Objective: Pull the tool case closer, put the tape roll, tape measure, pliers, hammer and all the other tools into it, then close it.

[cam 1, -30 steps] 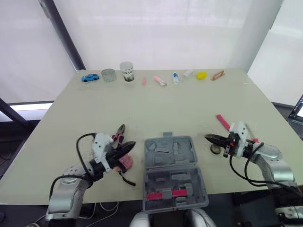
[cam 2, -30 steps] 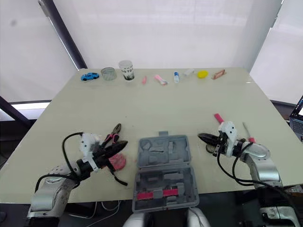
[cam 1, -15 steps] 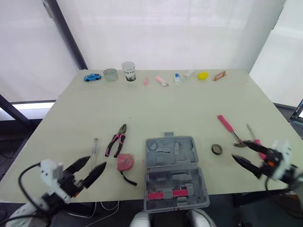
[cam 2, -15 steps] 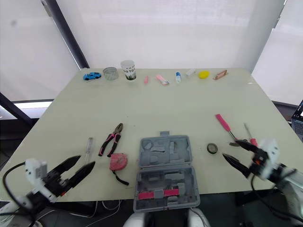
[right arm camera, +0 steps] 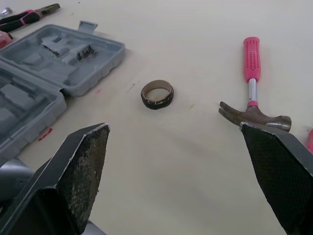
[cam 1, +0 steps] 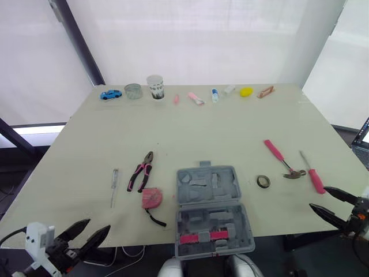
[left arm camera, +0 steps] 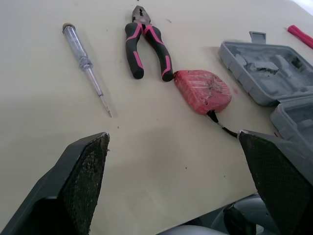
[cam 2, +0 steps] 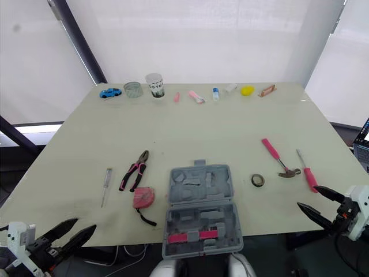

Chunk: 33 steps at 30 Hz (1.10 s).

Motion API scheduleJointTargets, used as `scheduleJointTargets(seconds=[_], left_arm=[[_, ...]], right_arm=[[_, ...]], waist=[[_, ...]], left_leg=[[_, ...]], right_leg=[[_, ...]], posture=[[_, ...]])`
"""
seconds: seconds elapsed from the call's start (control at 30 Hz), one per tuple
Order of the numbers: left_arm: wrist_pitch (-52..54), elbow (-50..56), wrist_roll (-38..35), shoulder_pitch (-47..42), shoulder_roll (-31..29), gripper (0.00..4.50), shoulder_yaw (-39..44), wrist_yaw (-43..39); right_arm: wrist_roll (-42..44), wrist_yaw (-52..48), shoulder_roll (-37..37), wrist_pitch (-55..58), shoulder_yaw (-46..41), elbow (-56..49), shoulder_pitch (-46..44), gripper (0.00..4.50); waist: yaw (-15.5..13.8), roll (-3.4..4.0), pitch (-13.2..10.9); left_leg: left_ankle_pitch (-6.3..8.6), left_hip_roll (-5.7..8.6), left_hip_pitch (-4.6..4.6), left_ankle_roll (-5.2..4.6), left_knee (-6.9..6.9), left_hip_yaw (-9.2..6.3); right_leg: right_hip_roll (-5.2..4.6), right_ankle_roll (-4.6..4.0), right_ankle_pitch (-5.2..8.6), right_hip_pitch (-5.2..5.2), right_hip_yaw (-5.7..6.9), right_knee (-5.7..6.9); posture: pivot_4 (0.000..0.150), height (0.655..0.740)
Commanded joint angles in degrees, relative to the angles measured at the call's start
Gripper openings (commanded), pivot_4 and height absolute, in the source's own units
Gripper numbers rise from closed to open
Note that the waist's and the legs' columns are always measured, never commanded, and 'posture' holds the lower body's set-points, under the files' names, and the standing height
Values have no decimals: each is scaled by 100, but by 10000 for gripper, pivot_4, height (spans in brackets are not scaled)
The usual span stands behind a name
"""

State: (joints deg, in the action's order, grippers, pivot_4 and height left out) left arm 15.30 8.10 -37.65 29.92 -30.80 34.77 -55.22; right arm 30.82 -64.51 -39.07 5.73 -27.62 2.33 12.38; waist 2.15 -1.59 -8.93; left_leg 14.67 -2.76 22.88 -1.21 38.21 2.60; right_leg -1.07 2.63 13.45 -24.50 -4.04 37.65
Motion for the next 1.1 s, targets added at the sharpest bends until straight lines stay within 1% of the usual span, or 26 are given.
scheduleJointTargets(seconds=[0.03,0.27,0.33,0.37,0.4,0.43,0.5,0.6,0.7,0.77,0.87,0.93,1.0,1.07,1.1], left_arm=[[80,528,18,-322,-223,44810,-135,200],[366,883,-260,-966,-569,44810,-458,10],[357,1001,-159,-1182,-633,44810,-649,16],[474,1110,-259,-1327,-650,44810,-766,33],[442,1148,-371,-1515,-574,44810,-840,33],[240,1126,-305,-1654,-491,44810,-900,6],[175,1084,-278,-1799,-510,44810,-1032,-153],[166,1005,-397,-2008,-595,44810,-1190,-526],[197,936,-551,-2138,-760,44810,-1351,-1134],[154,886,-583,-2164,-845,44810,-1430,-1479],[176,805,-619,-2215,-866,44810,-1454,-1620],[156,733,-512,-2217,-842,44810,-1443,-1532],[158,718,-260,-2143,-828,44810,-1413,-1206],[209,767,-234,-2036,-764,44810,-1309,-949],[202,795,-256,-1956,-722,44810,-1220,-848]], right_arm=[[102,152,7,42,165,-482,-306,45000],[117,262,-76,384,625,-851,-831,45000],[-88,325,-164,412,849,-879,-1061,45000],[-186,314,-236,457,1000,-924,-1202,45000],[-283,334,-293,481,1125,-948,-1342,45000],[-401,350,-370,495,1233,-953,-1430,45000],[-716,297,-590,458,1524,-1008,-1584,45000],[-814,213,-907,846,1865,-1224,-1905,45000],[-1518,373,-1496,1654,2525,-1431,-2541,45000],[-1725,253,-1731,1933,2877,-1459,-2876,45000],[-1886,194,-1740,2142,3245,-1360,-3380,45000],[-1879,144,-1548,1953,3346,-1234,-3662,45000],[-1583,141,-1141,1675,3211,-1098,-3882,45000],[-1053,-47,-703,1379,2924,-1076,-3876,45000],[-799,-129,-572,1449,2818,-1127,-3849,45000]], waist=[[-1,1,1],[6,2,0],[4,2,0],[4,3,0],[3,2,-1],[2,3,-1],[-2,3,-1],[5,3,-1],[15,8,-6],[13,8,-6],[8,5,-7],[6,5,-8],[16,1,-10],[15,-2,-12],[14,-2,-13]], left_leg=[[0,1,-1,0,1,1],[2,9,3,-4,-5,16],[2,9,4,-4,-3,18],[2,10,4,-4,-3,19],[2,10,3,-4,-2,19],[2,11,3,-4,0,21],[2,12,4,-4,5,23],[2,15,4,-4,2,27],[2,14,6,-5,2,27],[2,14,8,-5,3,27],[2,14,9,-5,3,28],[2,14,11,-5,2,27],[2,14,12,-5,2,26],[2,13,13,-5,3,21],[2,12,14,-5,2,18]], right_leg=[[1,0,0,0,-1,3],[7,-21,-12,2,-4,6],[8,-22,-13,2,-3,7],[8,-21,-13,2,-3,7],[8,-21,-13,2,-3,8],[8,-19,-12,3,-3,9],[8,-17,-12,3,-2,12],[10,-23,-15,4,-2,12],[11,-23,-15,0,-2,13],[10,-24,-15,-7,-4,17],[10,-24,-14,-6,-1,15],[10,-24,-14,-7,0,14],[10,-24,-14,-8,0,14],[12,-21,-16,-8,-1,15],[13,-13,-21,-6,1,15]], posture=[[1500,7400],[1500,7400],[1500,7400],[1500,7400],[1500,7400],[1500,7400],[1500,7400],[1500,7400],[1500,7400],[1500,7400],[1500,7400],[1500,7400],[1500,7400],[1500,7400],[1500,7400]])
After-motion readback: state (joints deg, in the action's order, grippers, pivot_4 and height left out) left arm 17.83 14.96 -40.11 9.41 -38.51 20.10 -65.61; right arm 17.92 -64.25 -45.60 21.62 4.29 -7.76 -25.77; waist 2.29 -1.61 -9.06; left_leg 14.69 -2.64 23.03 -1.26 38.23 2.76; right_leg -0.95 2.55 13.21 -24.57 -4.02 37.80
